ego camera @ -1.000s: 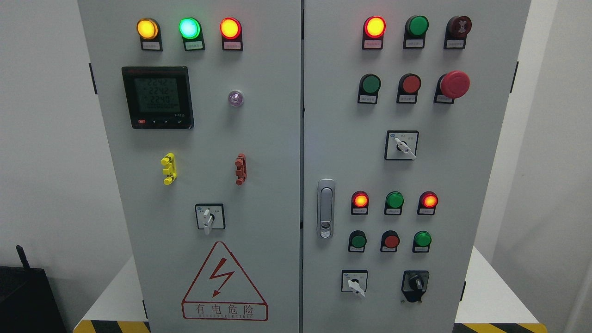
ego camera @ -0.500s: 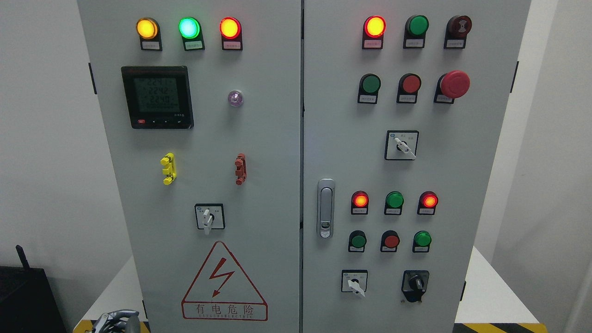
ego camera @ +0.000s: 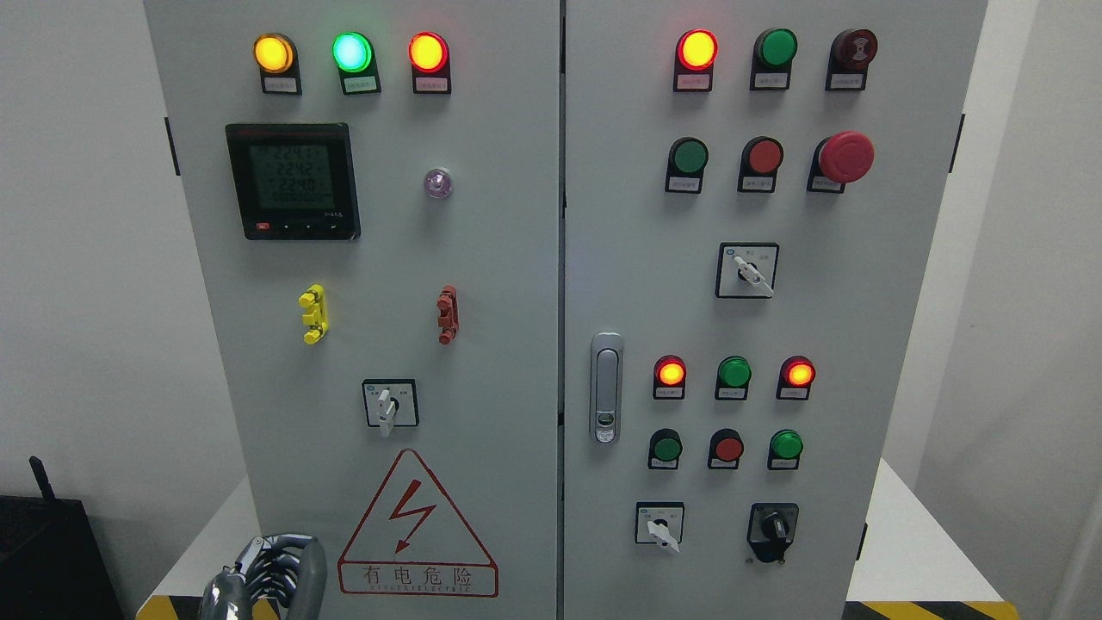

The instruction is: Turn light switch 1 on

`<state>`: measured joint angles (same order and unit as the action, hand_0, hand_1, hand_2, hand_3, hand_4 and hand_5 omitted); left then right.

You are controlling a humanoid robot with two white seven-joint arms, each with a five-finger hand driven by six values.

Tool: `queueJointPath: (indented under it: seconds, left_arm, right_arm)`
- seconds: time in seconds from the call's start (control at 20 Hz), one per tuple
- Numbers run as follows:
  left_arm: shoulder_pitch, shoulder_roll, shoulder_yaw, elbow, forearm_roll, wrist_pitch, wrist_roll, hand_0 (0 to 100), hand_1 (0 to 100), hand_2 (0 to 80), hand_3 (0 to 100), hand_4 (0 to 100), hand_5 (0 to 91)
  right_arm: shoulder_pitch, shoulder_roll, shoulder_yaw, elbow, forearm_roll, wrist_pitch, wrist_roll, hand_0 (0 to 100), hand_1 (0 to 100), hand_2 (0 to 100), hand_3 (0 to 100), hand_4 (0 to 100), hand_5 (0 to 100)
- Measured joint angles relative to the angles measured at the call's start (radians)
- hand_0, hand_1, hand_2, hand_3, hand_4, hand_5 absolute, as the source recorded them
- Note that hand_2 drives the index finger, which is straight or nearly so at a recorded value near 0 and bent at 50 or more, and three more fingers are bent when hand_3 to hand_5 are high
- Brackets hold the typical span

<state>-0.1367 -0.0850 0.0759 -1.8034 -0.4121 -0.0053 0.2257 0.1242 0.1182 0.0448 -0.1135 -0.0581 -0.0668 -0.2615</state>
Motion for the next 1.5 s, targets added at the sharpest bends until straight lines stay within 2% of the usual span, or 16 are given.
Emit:
queueJointPath:
  seconds: [0.45,0.65,1.35,1.5]
  left_arm:
    - [-0.075,-0.008,-0.088,-0.004,-0.006,0.102,0.093,36,45,51.5,84,88,79.2]
    - [-0.100,-0.011,-0.117,-0.006,-0.007,0.150,0.122,35,51,51.4,85,88,79.7]
    - [-0.192,-0.019,-0.178,-0.004,-0.006,0.275,0.214,35,54,51.9,86,89,80.5]
    - [-0.206,-0.020,-0.185,-0.003,-0.003,0.297,0.223,35,59,52.2,86,89,80.9]
  right_arm:
    - [0.000,0.000,0.000,0.000,0.000,0.000,0.000,12,39,0,0,0,0]
    - [0.000,0.000,0.000,0.000,0.000,0.000,0.000,12,39,0,0,0,0]
    - [0.000,0.000,0.000,0.000,0.000,0.000,0.000,12,39,0,0,0,0]
    - [0.000,0.000,0.000,0.000,0.000,0.000,0.000,12,39,0,0,0,0]
